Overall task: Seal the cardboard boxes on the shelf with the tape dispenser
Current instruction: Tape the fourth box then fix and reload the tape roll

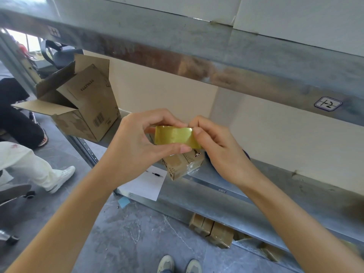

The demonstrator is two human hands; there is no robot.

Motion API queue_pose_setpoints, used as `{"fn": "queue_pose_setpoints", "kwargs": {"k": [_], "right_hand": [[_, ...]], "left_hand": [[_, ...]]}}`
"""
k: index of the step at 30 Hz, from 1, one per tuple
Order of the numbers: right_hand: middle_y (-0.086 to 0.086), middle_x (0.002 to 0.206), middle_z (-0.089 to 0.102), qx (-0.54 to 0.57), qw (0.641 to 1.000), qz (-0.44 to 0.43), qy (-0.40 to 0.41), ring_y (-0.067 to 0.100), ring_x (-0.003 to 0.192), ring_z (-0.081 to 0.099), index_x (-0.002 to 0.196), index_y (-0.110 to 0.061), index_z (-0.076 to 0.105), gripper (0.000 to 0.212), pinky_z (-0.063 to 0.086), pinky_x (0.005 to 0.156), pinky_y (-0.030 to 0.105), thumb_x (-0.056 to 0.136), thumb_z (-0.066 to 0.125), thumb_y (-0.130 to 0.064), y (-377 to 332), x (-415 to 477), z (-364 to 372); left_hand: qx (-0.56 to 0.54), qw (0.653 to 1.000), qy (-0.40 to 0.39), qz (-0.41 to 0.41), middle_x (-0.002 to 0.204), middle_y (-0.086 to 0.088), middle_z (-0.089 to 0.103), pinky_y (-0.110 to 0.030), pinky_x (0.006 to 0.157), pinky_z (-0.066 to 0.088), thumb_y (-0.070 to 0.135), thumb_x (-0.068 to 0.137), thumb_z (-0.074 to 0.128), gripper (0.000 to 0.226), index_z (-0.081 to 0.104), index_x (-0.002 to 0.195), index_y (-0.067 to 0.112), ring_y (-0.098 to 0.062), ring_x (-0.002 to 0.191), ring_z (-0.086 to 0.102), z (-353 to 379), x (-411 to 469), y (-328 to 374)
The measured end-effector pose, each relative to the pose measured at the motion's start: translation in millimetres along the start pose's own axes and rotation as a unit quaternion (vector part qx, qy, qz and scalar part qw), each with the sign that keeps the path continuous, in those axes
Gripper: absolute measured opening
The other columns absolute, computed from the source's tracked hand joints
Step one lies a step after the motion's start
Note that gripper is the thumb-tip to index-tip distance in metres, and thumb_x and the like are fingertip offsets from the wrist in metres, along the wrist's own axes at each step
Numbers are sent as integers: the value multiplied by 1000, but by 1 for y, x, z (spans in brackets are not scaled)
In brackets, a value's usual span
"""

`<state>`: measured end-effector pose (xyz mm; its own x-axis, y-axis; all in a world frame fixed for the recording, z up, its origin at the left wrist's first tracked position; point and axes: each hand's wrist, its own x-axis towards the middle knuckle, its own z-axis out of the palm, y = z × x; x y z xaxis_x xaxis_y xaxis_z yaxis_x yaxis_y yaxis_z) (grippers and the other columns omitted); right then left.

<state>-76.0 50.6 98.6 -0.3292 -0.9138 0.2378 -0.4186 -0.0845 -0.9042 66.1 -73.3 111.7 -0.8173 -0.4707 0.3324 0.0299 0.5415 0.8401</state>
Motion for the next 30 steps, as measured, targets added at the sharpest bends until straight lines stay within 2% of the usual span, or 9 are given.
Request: {"fn": "queue_pose_setpoints", "kwargs": {"k": [4,9,14,19,25,28,30], "right_hand": [[-6,68,42,7,1000,-2,13,8,65,37,77,-3,49,22,31,61,28,93,38,-14,0,1,3],[-12,70,42,0,1000,-12,19,6,67,38,76,-6,49,19,32,63,23,87,35,-8,-1,1,5],[-8,73,46,10,1000,-22,16,10,71,42,77,-11,53,25,35,67,25,94,35,-9,0,0,5],[-13,68,41,11,999,-22,36,4,68,38,81,1,51,23,32,65,19,95,38,-12,-1,-2,8],[-1,71,41,-4,999,-26,31,9,70,37,76,-1,46,17,32,65,23,86,34,-8,-4,-3,10],[-9,74,49,9,999,-23,25,7,73,45,79,-10,53,16,37,67,23,86,40,-15,-6,-4,8],[-16,82,60,33,998,-24,38,4,82,57,86,-19,60,11,46,76,20,83,49,-18,-9,-3,4]], "left_hand": [[4,1000,14,4,96,10,74,-42,87,56,42,67,84,36,74,98,26,-20,96,69,2,-3,-2],[11,1000,18,6,96,10,74,-40,86,55,46,67,82,37,73,98,26,-20,97,68,2,-5,-3],[7,1000,16,7,97,10,74,-42,87,56,46,67,82,38,74,99,27,-19,98,68,-1,-5,-3],[18,999,12,27,96,6,73,-46,86,55,44,66,83,38,74,98,25,-23,97,68,-1,-6,-2],[10,999,29,37,95,4,73,-46,86,54,43,66,84,39,74,98,24,-24,96,68,2,-8,-2],[10,999,27,23,94,9,74,-44,87,55,38,64,89,38,74,97,25,-21,95,69,0,-7,-1],[13,999,31,9,93,13,74,-41,89,55,36,64,91,37,74,95,26,-16,94,70,-4,-6,0]]}}
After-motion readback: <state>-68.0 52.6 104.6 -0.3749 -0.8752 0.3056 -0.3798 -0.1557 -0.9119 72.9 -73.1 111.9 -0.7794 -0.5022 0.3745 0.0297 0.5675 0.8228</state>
